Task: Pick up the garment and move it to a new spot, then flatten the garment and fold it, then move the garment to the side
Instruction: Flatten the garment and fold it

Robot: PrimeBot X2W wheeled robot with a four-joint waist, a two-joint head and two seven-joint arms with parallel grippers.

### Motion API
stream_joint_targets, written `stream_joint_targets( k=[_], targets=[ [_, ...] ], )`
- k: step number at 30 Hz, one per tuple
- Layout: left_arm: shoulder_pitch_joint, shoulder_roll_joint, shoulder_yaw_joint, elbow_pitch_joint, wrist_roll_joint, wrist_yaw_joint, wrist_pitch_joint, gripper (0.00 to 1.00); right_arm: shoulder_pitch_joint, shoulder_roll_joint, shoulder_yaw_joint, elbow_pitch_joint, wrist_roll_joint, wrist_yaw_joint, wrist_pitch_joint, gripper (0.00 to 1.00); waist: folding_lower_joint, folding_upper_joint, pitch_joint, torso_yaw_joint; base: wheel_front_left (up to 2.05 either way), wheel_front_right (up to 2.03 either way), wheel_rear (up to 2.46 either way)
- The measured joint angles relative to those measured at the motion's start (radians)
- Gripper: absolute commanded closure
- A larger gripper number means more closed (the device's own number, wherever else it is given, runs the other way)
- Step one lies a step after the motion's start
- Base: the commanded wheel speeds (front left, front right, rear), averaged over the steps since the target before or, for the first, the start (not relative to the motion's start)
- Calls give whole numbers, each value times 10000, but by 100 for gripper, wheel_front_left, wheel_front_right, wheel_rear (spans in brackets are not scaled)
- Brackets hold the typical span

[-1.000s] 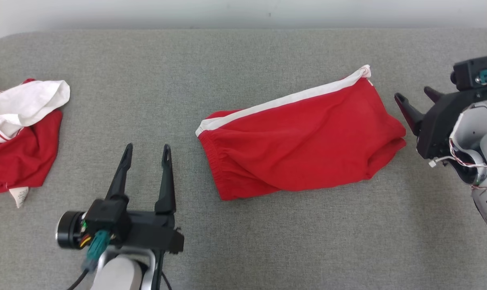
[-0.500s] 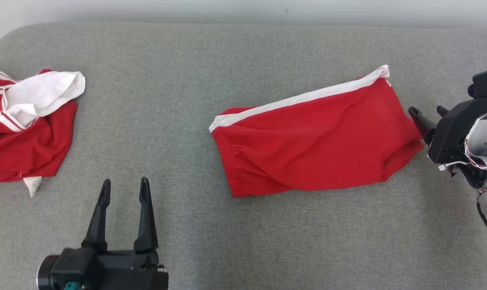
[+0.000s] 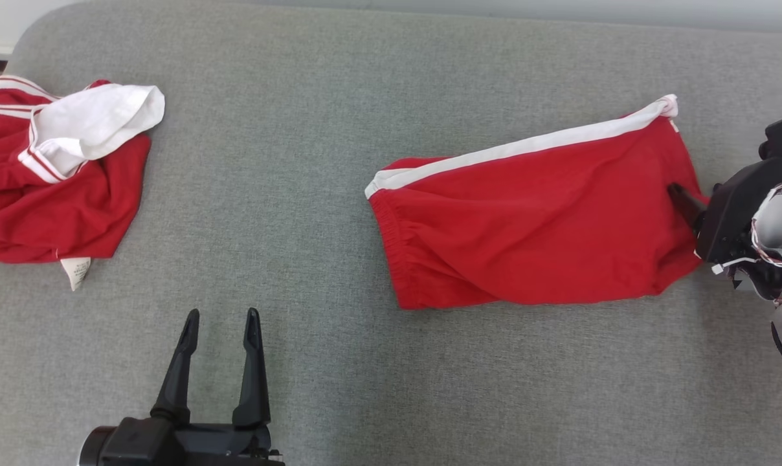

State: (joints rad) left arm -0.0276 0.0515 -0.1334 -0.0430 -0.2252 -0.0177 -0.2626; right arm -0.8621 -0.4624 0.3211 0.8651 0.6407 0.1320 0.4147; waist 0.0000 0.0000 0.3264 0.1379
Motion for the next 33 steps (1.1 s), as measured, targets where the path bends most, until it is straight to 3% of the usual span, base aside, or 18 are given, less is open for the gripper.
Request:
stream_joint_targets(
  k=[8, 9, 10, 12, 13, 33],
  targets=[
    [-2, -2, -178, 121, -144, 90, 0, 0, -75, 98, 288, 117, -384, -31, 552, 0, 0, -1, 121, 164, 0, 0, 0],
    [-2, 0, -180, 142, -146, 92, 0, 0, -59, 105, 320, 109, -422, -33, 598, 7, -1, -1, 107, 159, 0, 0, 0],
    [-2, 0, -178, 171, -150, 94, 0, 0, -27, 111, 355, 92, -433, -33, 652, 41, 0, -1, 85, 152, 0, 0, 0],
    [-1, -2, -178, 205, -171, 94, 0, 0, 58, 104, 420, 27, -454, -31, 734, 90, -1, -1, 35, 128, 0, 0, 0],
    [0, -2, -163, 226, -178, 96, 0, 0, 113, 88, 437, -8, -460, -31, 736, 100, -1, -1, 7, 110, 0, 0, 0],
    [470, -2, -23, 579, -236, 73, 0, 0, 1313, -280, -533, 326, -1636, 0, -671, 100, 1, 0, -1064, -414, 0, 0, 0]
  ],
)
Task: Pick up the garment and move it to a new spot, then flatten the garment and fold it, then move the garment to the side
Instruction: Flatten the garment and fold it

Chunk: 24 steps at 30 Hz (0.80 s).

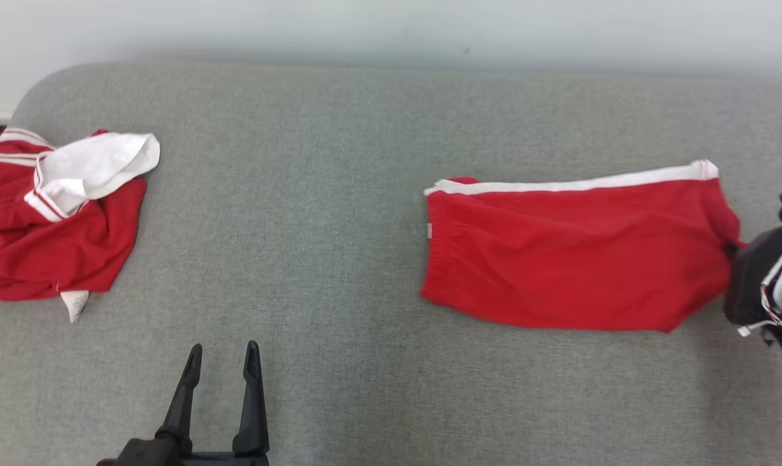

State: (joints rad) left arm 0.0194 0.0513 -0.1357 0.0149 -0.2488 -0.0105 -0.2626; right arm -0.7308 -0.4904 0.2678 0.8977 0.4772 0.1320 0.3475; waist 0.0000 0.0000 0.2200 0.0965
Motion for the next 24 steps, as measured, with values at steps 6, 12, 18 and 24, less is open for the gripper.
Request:
stream_joint_targets(
  k=[6, 12, 18, 24],
  targets=[
    [149, -2, 31, 25, -10, -86, 0, 0, 328, -370, -458, -88, -569, 0, -581, 100, 0, 0, -364, -243, 0, 0, 0],
    [183, -2, -4, 35, -44, -75, 0, 0, 667, -723, -918, -435, -934, 0, -608, 100, 0, 0, -689, -390, 0, 0, 0],
    [305, -2, 4, 50, -100, -23, 0, 0, 880, -573, -872, -1638, -1101, 0, -374, 100, -1, 0, -896, -461, 0, 0, 0],
    [337, -2, -38, 44, -182, 17, 0, 0, 965, 6, -107, -3252, -1104, -2, 274, 100, -1, 0, -983, -486, 0, 0, 0]
  ],
)
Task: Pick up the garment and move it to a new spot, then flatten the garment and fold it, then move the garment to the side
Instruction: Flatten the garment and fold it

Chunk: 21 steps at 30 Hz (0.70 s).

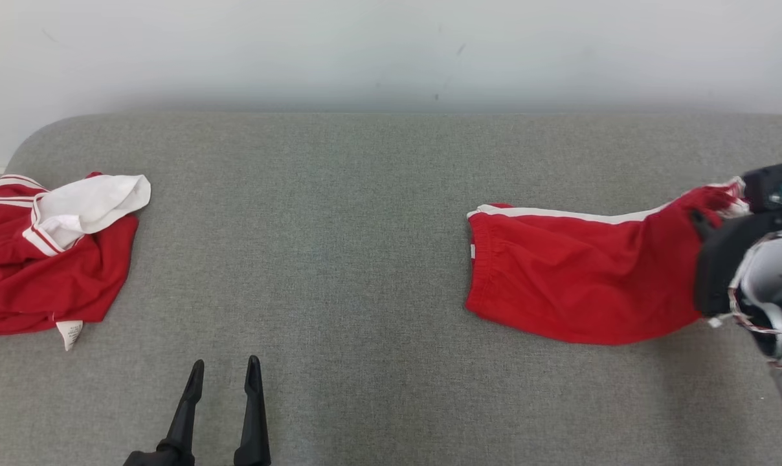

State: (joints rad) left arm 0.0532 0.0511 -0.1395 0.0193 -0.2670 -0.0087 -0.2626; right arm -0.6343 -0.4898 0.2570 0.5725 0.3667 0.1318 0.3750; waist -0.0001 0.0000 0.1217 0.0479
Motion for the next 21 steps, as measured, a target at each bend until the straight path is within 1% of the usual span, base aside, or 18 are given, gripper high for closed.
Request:
stream_joint_targets(
  k=[4, 8, 13, 21],
  targets=[
    [-4, -2, -48, -4, -73, 4, 0, 0, -75, 543, 591, -721, 17, 2, 537, 100, 0, 1, 22, 56, 0, 0, 0],
    [-47, -2, -94, 33, -113, -4, 0, 0, -292, 938, 999, -798, 163, 0, 861, 100, 1, 1, 78, 222, 0, 0, 0],
    [-90, -2, -134, 42, -173, 8, 0, 0, -467, 1363, 1434, -610, 213, 0, 980, 100, 0, 1, 132, 465, 0, 0, 0],
    [-91, -2, -176, 38, -238, 86, 0, 0, -734, 1952, 1871, 290, 380, 0, 821, 100, 0, 1, 204, 971, 0, 0, 0]
  ],
)
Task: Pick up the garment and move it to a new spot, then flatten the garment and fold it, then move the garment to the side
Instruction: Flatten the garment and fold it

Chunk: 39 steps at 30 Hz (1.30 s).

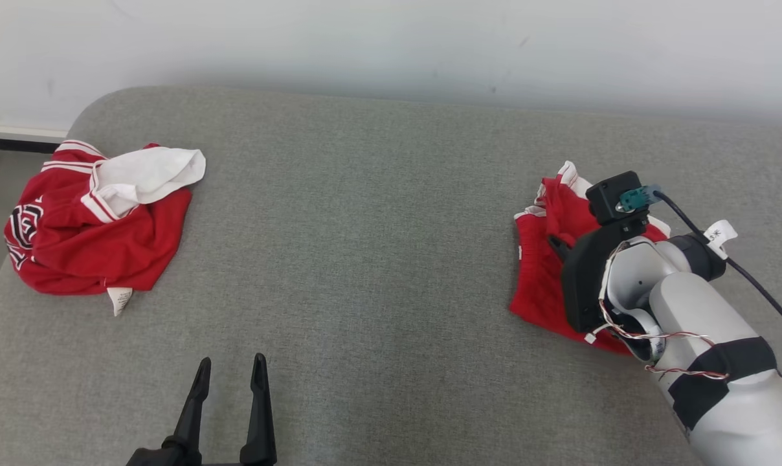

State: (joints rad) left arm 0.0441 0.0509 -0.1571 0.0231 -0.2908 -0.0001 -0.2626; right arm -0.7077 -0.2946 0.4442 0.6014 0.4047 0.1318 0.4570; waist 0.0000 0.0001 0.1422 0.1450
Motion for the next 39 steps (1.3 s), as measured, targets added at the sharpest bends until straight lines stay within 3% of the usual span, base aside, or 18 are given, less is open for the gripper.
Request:
stream_joint_targets(
  k=[10, 11, 12, 19, 25, 30, 37, 38, 39],
  targets=[
    [3, 0, -127, -19, -58, 61, 0, 0, -336, 504, 460, 1198, 372, 0, -418, 100, 0, 0, 23, 373, 0, 0, 0],
    [3, 0, -127, -31, -61, 65, 0, 0, -364, 537, 535, 1239, 416, 0, -489, 67, 0, 0, 31, 388, 0, 0, 0],
    [3, 0, -121, -36, -71, 90, 0, 0, -396, 571, 579, 1271, 479, 0, -600, 0, 0, 0, 36, 393, 0, 0, 0],
    [65, 0, -31, -50, -73, 104, 0, 0, -622, 683, 631, 984, 1409, 0, -1463, 0, 1, 0, -62, 244, 0, 0, 0],
    [127, 0, -10, -50, -71, 104, 0, 0, -624, 17, 180, 775, 1764, 0, -2251, 0, 0, 0, -246, 32, 0, 0, 0],
    [178, 0, -21, -54, -73, 134, 0, 0, -46, -589, -485, 1471, 1521, 0, -2813, 0, 0, 0, -416, -82, 0, 0, 0],
    [291, 0, -29, -36, -138, 130, 0, 0, 794, -662, -947, 2205, 813, 0, -3958, 1, 0, -1, -560, -125, 0, 0, 0],
    [306, 0, -29, -33, -146, 123, 0, 0, 895, -602, -968, 2286, 721, 0, -4088, 52, 0, 0, -564, -117, 0, 0, 0],
    [317, 0, -31, -33, -148, 105, 0, 0, 952, -522, -980, 2364, 629, 0, -4203, 60, 0, 0, -554, -109, 0, 0, 0]
  ],
)
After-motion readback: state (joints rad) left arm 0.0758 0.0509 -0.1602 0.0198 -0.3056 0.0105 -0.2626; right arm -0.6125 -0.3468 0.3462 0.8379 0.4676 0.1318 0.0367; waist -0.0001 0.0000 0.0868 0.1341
